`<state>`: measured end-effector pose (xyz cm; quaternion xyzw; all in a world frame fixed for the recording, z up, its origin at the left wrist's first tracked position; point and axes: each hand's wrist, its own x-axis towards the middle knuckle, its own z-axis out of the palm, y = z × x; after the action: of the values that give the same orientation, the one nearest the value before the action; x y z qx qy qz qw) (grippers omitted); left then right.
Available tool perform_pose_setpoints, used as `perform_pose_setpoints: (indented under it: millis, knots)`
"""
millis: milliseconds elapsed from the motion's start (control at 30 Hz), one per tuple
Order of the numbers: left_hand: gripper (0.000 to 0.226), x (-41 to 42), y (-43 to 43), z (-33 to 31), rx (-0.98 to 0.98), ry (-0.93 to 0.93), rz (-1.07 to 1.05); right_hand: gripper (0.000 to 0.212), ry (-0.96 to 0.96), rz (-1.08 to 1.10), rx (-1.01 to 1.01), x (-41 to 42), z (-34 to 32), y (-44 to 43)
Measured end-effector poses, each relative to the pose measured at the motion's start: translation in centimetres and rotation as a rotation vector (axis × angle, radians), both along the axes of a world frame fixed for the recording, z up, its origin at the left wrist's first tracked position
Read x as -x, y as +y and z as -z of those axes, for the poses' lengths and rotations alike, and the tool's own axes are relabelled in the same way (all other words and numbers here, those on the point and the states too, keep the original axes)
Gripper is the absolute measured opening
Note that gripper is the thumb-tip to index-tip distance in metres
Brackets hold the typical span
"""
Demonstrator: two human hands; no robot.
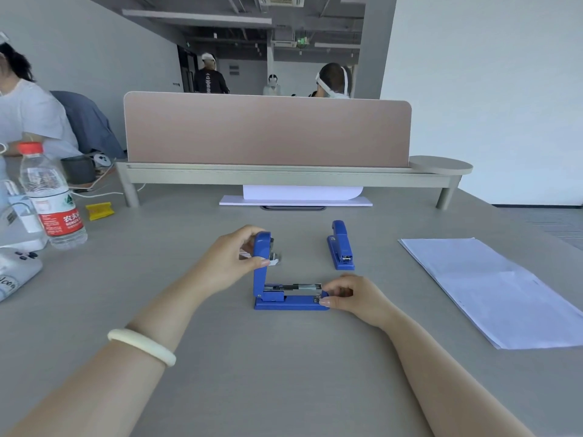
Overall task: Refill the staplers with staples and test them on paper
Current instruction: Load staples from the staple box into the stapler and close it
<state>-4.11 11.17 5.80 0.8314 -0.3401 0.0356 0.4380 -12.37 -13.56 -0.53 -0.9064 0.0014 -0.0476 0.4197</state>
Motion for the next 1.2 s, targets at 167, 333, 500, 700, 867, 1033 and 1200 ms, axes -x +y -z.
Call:
perform_pose_setpoints:
  millis: [167,333,500,700,867,1033,1200]
  knots:
    - [0.035,0.3,-0.8,-0.1,-0.033,-0.009,0.023,0.021,0.0,-0.003,-0.01,0.0,0.1,0.0]
    - [0.033,0.8,-2.2,0.2,-0.093,-0.037,0.053,0.02,-0.004,0.0,-0.021,-0.1,0.2,-0.1]
    - [0.034,1.1,-3.1,0.1,-0.182,-0.066,0.059,0.018,-0.007,-0.007,-0.014,-0.1,0.3,-0.2]
    - [0.031,0.8,-3.7,0.1,-0.308,-0.125,0.052,0.011,-0.014,-0.008,-0.022,-0.2,0.5,-0.3]
    - [0.029,1.3,-4.8,-0.2,-0.433,-0.223,0.091,0.014,-0.018,-0.001,-0.025,-0.2,0.5,-0.3]
    - [0.027,1.2,-5.5,-0.1,-0.529,-0.278,0.113,0.008,-0.019,-0.016,-0.02,-0.1,0.3,-0.3]
    - [0.033,1.4,-6.3,0.2,-0.621,-0.302,0.134,0.011,-0.003,-0.062,-0.027,0.1,0.0,-0.6]
